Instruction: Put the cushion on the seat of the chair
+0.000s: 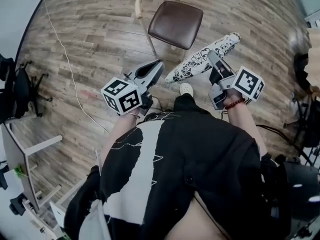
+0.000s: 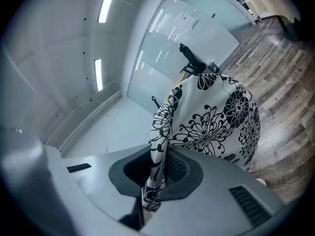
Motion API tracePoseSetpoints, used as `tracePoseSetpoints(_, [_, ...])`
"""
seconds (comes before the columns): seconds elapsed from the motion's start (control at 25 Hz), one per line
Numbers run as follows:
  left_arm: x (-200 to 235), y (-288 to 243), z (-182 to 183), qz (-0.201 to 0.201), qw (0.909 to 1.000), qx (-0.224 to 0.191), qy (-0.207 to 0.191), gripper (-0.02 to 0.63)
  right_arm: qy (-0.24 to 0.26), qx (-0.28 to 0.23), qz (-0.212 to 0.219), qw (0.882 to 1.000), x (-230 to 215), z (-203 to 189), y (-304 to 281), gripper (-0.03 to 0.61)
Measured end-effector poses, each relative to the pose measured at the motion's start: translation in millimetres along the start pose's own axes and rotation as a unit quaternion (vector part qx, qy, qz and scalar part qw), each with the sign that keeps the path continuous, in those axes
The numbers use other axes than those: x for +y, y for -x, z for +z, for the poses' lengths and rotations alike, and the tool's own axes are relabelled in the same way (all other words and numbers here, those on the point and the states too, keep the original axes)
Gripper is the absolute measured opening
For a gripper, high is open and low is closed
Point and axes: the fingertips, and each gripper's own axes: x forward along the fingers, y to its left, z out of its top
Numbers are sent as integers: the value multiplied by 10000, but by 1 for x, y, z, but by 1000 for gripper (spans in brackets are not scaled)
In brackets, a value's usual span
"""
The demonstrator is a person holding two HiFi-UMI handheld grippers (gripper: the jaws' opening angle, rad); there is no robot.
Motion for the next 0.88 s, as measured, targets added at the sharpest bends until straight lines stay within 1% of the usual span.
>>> tracePoseSetpoints(0.12, [22,-21,16,361,9993,-105,4,15,125,189,112,9997,-6,23,-29,32])
tracePoseSetpoints(0.24, [51,-48,43,687,9971,-325,-6,15,181,407,211,9988,-13,57,-71,32])
tracePoseSetpoints(0.32, [74,-67,58,871,9954,-399,54,15,212,626,221,9976,-17,76,-102,32])
tracePoseSetpoints(0.36, [83,-75,62,940,9947,-402,98,14,236,721,294,9967,-17,83,-115,32])
tracePoseSetpoints(0.44, [88,-85,63,1036,9937,-388,152,15,275,855,516,9946,-14,88,-125,32])
tracePoseSetpoints(0.52, [79,-90,56,1101,9931,-369,127,15,283,960,632,9930,-14,86,-122,32])
tracePoseSetpoints(0.6, [77,-98,55,1163,9925,-365,106,15,283,1076,694,9914,-17,88,-125,32])
tracePoseSetpoints(0.72, [85,-107,61,1291,9906,-442,94,14,369,1261,774,9883,-19,93,-138,32])
tracePoseSetpoints(0.88, [88,-112,58,1408,9885,-554,29,15,505,1385,868,9853,-25,92,-147,32])
